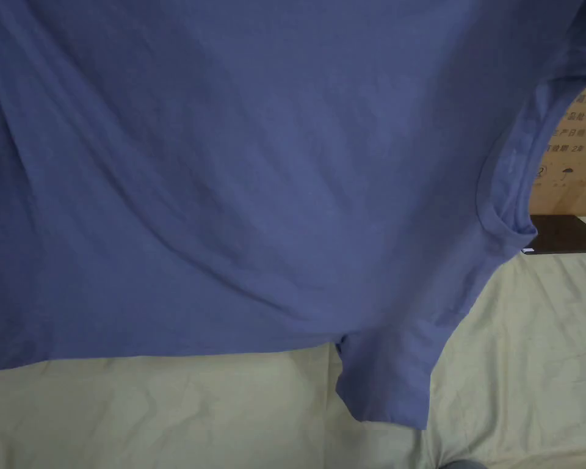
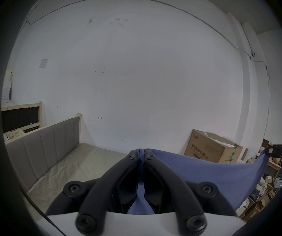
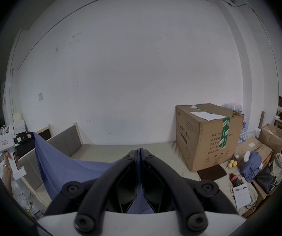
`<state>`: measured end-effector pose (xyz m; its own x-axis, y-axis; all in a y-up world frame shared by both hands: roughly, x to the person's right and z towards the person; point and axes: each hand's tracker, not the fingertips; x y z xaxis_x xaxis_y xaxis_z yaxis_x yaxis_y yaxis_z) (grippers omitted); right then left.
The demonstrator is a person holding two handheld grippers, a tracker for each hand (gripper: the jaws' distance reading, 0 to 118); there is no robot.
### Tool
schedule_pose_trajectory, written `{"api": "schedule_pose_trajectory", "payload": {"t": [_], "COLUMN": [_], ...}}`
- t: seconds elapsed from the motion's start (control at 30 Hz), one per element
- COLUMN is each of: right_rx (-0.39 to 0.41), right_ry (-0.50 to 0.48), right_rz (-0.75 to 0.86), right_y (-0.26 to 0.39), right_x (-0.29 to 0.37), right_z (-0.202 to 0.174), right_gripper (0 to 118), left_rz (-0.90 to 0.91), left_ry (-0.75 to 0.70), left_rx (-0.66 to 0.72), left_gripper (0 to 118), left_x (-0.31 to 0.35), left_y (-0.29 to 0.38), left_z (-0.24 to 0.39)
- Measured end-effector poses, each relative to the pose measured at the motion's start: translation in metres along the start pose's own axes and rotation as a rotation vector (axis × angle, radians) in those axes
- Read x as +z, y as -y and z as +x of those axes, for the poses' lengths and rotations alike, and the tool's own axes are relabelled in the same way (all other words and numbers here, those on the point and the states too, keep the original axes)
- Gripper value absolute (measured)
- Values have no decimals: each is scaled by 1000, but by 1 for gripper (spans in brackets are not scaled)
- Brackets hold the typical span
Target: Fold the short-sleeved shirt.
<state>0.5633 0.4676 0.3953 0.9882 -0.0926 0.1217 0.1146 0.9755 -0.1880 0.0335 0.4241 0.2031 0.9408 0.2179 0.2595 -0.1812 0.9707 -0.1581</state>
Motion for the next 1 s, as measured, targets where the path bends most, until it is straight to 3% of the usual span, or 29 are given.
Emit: {"api": "schedule_pose_trajectory", "payload": {"t": [0.57,0.77,1.0], "right_rx": [111,37,86], "right_ry": [257,308,361], "right_rz": [51,146,250], "right_y": [-83,-98,-93], "right_x": [-217,-276,-319], "right_z": [-67,-73,-76], "right_gripper": [2,2,2], "left_rz": [-22,47,135], "left_ry": [-249,-323,-326], "left_rx": [-98,-158,-137], "left_gripper": [1,1,1], "left_x": [-180,-248,-298], "left_y": [-50,-49,-34], "left_z": [24,32,34]}}
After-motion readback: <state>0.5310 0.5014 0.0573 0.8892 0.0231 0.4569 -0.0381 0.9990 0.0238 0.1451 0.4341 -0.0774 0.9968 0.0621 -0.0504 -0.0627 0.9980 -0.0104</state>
